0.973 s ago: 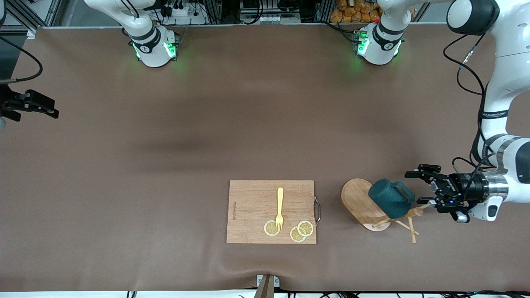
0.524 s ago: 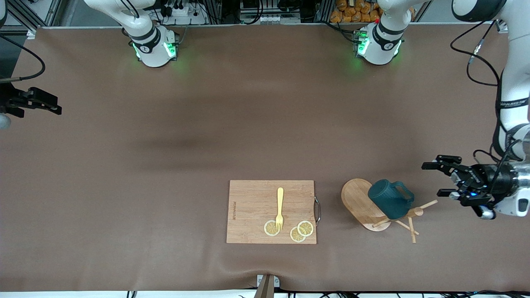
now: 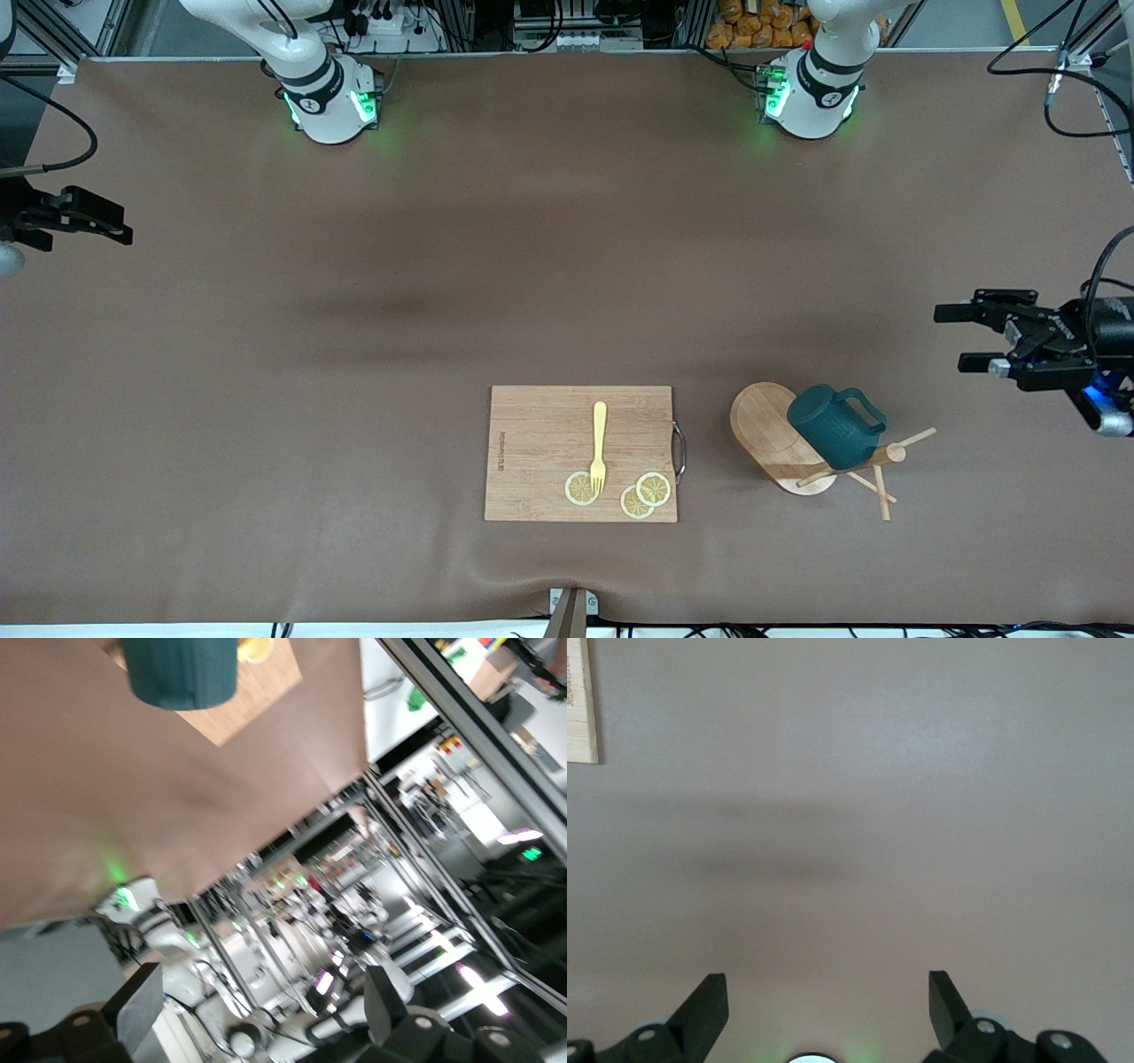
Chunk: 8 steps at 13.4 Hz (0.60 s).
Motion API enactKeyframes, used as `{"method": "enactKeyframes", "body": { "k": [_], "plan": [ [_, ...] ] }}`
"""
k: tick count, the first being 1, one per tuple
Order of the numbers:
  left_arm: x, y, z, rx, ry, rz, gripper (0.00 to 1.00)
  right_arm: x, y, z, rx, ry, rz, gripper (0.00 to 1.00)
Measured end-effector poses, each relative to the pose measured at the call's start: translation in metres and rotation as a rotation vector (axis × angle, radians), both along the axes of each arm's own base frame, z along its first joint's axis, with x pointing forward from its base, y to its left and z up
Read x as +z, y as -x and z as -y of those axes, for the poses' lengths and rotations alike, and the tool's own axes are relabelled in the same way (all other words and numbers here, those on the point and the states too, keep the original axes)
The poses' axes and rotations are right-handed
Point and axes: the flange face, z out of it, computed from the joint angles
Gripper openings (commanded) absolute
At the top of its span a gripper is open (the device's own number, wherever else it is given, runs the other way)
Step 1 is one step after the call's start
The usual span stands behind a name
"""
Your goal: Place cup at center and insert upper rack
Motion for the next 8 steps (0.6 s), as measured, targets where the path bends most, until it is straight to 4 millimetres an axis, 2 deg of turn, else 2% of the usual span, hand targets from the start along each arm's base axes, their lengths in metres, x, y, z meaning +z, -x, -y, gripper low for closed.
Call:
{"method": "enactKeyframes", "body": {
  "k": [3, 6, 8],
  "plan": [
    [0.026, 0.02, 0.001, -0.071, -0.236, 0.059, 1.0, 0.001, -0.001, 0.003, -0.023, -0.061, 0.014, 1.0],
    [0.062, 0.043, 0.012, -0.162, -0.473, 0.14, 1.0, 0.001, -0.001, 0.007, -0.03, -0.062, 0.014, 1.0],
    [0.071, 0.054, 0.017, -0.233, -0.641, 0.169, 1.0, 0.001, -0.001, 0.007, -0.03, -0.057, 0.013, 1.0]
  ]
}}
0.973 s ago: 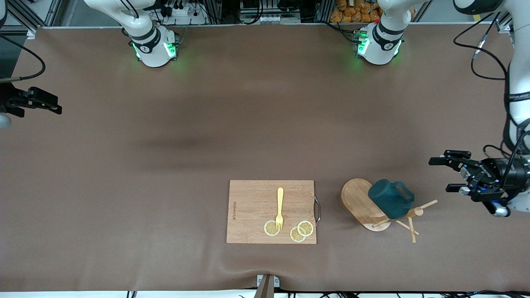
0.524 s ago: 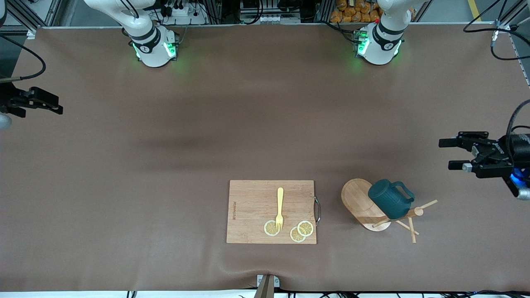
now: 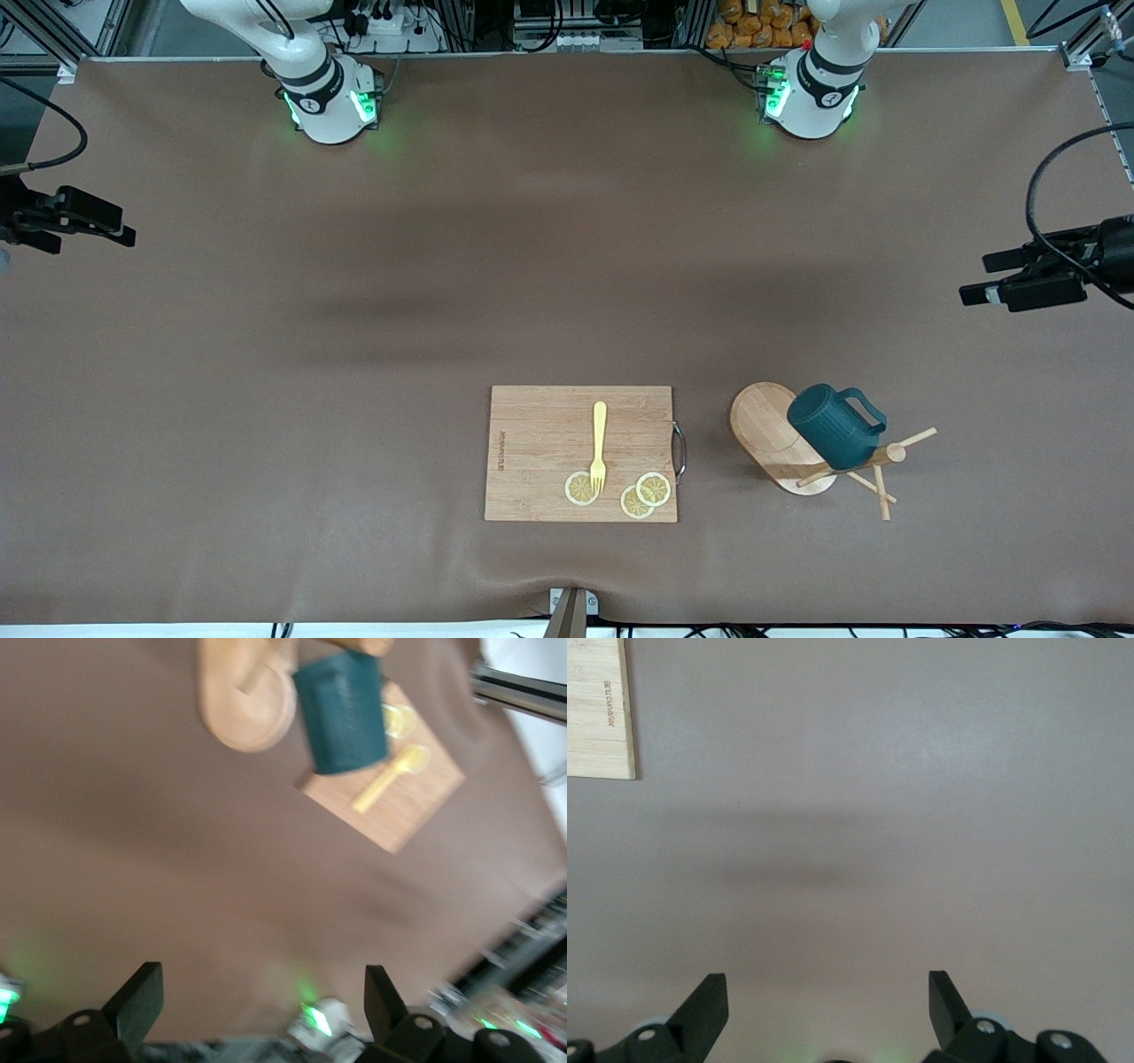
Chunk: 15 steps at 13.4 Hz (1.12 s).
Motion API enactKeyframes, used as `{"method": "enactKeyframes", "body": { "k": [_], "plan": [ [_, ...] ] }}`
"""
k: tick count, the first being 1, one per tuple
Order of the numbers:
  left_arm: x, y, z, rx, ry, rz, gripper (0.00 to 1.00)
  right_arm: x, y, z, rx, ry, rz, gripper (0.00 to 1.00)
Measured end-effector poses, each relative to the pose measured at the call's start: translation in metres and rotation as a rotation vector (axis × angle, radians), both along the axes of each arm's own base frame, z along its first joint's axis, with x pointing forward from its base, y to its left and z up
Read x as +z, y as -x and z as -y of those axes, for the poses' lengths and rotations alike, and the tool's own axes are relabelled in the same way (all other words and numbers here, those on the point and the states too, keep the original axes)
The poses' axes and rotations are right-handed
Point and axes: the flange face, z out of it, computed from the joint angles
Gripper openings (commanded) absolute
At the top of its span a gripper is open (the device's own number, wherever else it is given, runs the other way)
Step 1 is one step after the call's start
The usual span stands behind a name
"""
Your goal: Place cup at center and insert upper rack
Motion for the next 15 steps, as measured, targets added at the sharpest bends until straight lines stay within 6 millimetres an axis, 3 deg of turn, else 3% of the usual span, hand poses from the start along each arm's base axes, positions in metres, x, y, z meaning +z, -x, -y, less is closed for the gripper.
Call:
{"method": "enactKeyframes", "body": {
  "k": [5, 11, 15],
  "plan": [
    [0.003, 0.007, 0.037, -0.294, -0.355, 0.072, 1.0, 0.0, 0.0, 0.001, 0.0, 0.012, -0.002, 1.0],
    [0.018, 0.014, 0.033, -0.43, -0.414, 0.216, 1.0, -0.002, 0.001, 0.001, 0.001, 0.012, -0.009, 1.0],
    [0.019, 0.039, 0.037, -0.421, -0.479, 0.259, 1.0, -0.002, 0.0, -0.001, 0.005, 0.012, -0.008, 1.0]
  ]
}}
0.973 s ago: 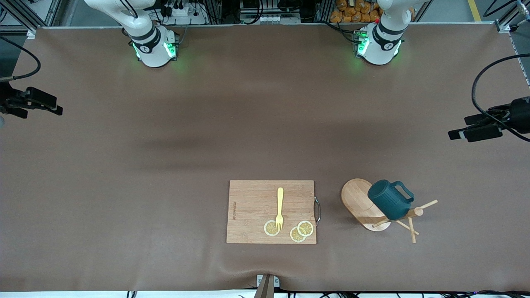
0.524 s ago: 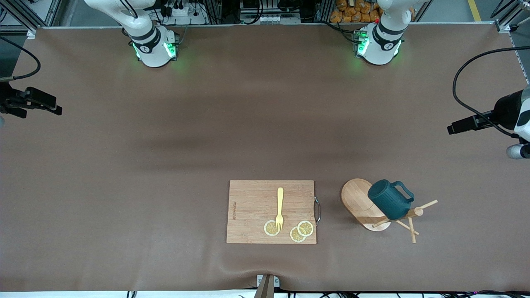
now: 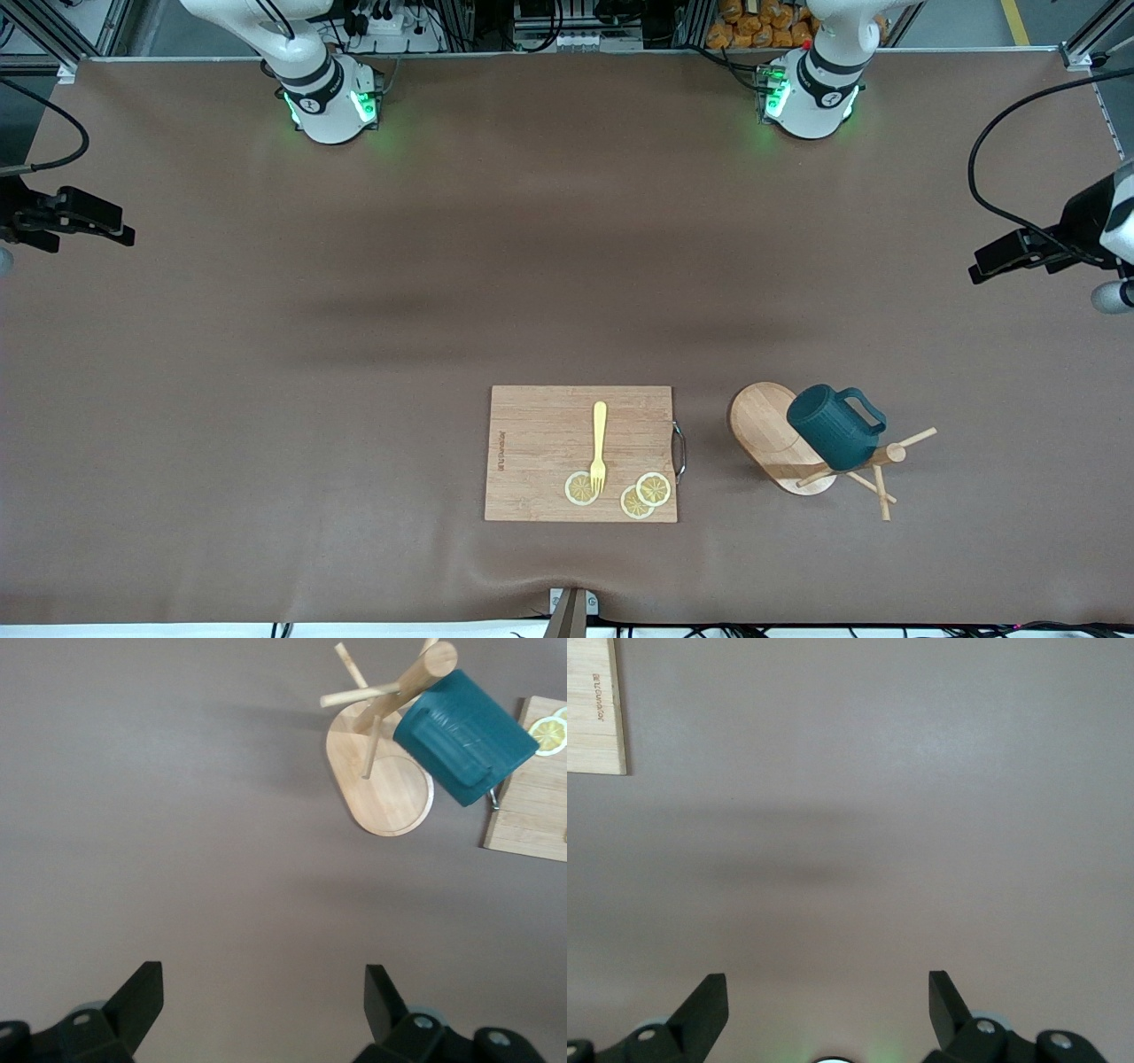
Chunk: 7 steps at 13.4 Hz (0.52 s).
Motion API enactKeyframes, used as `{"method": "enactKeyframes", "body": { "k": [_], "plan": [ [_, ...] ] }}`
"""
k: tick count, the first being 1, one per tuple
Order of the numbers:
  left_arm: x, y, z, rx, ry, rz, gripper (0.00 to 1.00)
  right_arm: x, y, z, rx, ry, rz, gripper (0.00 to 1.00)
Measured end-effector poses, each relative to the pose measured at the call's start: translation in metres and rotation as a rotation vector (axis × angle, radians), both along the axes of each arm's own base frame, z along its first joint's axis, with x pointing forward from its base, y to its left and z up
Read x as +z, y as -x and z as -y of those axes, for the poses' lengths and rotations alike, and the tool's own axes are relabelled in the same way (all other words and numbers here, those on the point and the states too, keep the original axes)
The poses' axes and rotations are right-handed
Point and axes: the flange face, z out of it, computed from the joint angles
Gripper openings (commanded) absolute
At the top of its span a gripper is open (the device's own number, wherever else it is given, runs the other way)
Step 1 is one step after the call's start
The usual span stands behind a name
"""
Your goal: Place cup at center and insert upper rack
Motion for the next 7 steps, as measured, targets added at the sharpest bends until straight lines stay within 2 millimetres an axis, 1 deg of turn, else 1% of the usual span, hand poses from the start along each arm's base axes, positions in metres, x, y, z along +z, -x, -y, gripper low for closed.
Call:
{"method": "enactKeyframes", "body": {
  "k": [3, 5, 7],
  "plan": [
    [0.012, 0.016, 0.004, -0.068, -0.013, 0.027, 1.0, 0.0, 0.0, -0.003, 0.005, 0.0, 0.002, 1.0],
    [0.02, 0.024, 0.007, -0.081, -0.016, 0.039, 1.0, 0.0, 0.0, -0.004, 0.008, 0.0, 0.002, 1.0],
    [0.024, 0.032, 0.012, -0.089, -0.016, 0.042, 1.0, 0.0, -0.001, -0.007, 0.013, 0.0, 0.002, 1.0]
  ]
}}
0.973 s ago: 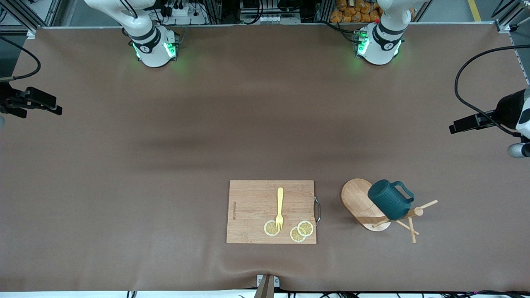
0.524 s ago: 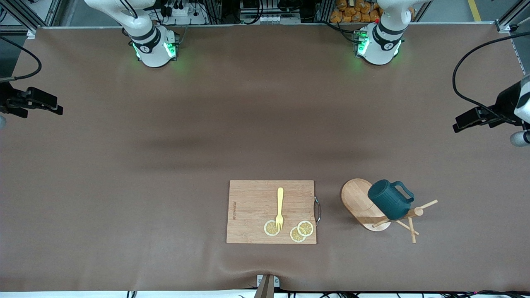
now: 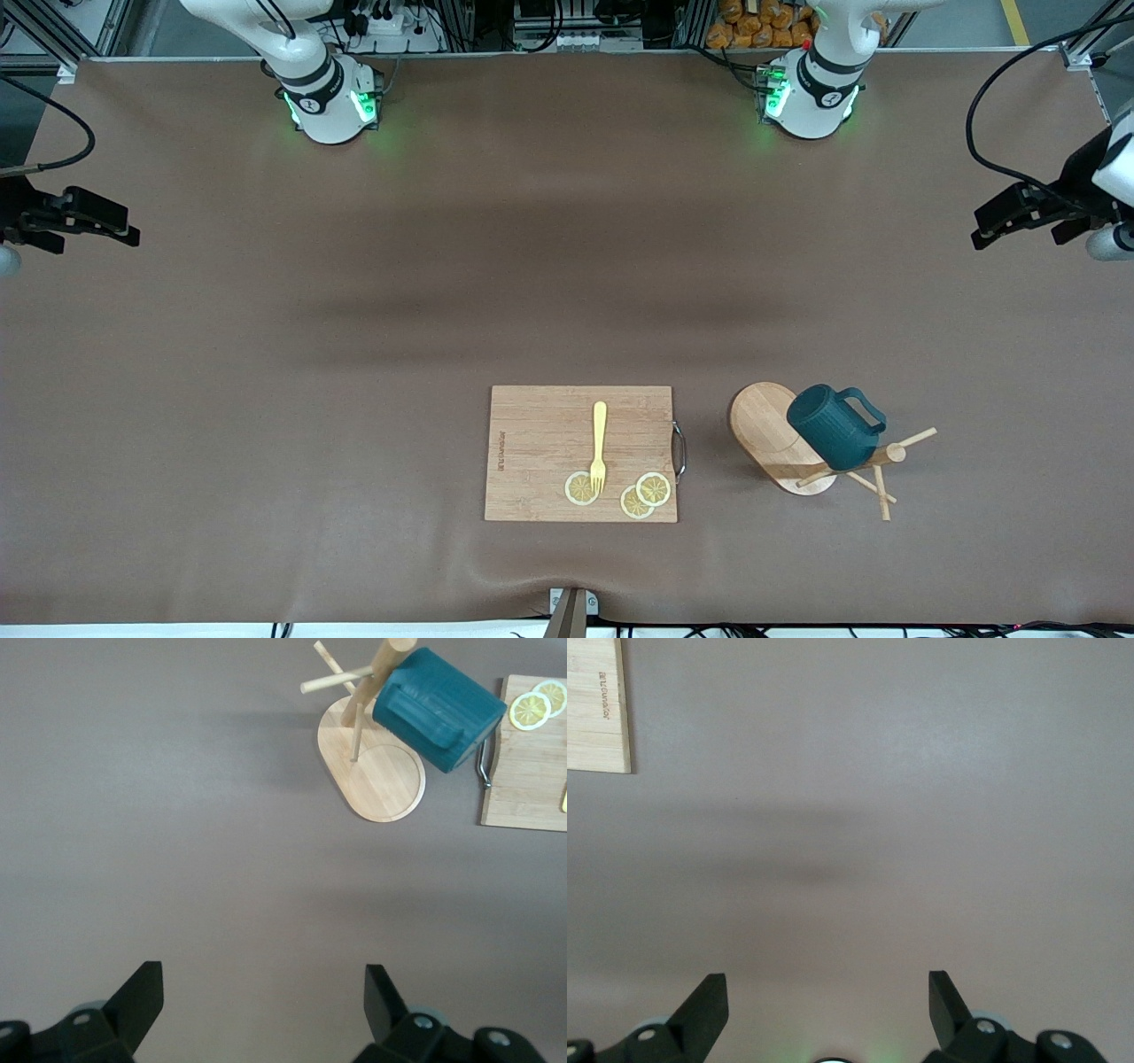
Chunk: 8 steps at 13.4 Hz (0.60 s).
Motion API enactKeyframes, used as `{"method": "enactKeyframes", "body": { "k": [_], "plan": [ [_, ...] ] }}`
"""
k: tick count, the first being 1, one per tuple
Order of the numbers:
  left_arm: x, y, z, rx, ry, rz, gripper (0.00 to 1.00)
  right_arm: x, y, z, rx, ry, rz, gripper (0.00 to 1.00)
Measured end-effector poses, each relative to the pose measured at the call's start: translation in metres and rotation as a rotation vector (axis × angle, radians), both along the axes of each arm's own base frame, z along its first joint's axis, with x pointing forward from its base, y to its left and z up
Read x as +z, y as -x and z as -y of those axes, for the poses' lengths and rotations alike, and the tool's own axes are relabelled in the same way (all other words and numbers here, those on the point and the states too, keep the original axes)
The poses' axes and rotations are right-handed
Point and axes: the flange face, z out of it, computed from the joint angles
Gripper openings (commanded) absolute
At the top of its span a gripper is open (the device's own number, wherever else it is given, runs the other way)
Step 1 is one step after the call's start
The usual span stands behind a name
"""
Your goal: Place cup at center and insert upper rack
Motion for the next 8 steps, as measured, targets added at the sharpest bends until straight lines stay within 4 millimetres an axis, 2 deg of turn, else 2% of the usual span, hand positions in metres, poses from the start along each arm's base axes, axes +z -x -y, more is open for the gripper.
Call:
{"method": "enactKeyframes", "body": {
  "k": [5, 8],
  "plan": [
    [0.007, 0.018, 0.007, -0.001, -0.001, 0.006, 1.0, 0.0, 0.0, -0.008, 0.014, 0.0, 0.001, 1.0],
    [0.016, 0.023, 0.007, -0.002, 0.0, 0.023, 1.0, 0.0, -0.001, -0.008, 0.015, 0.0, 0.001, 1.0]
  ]
}}
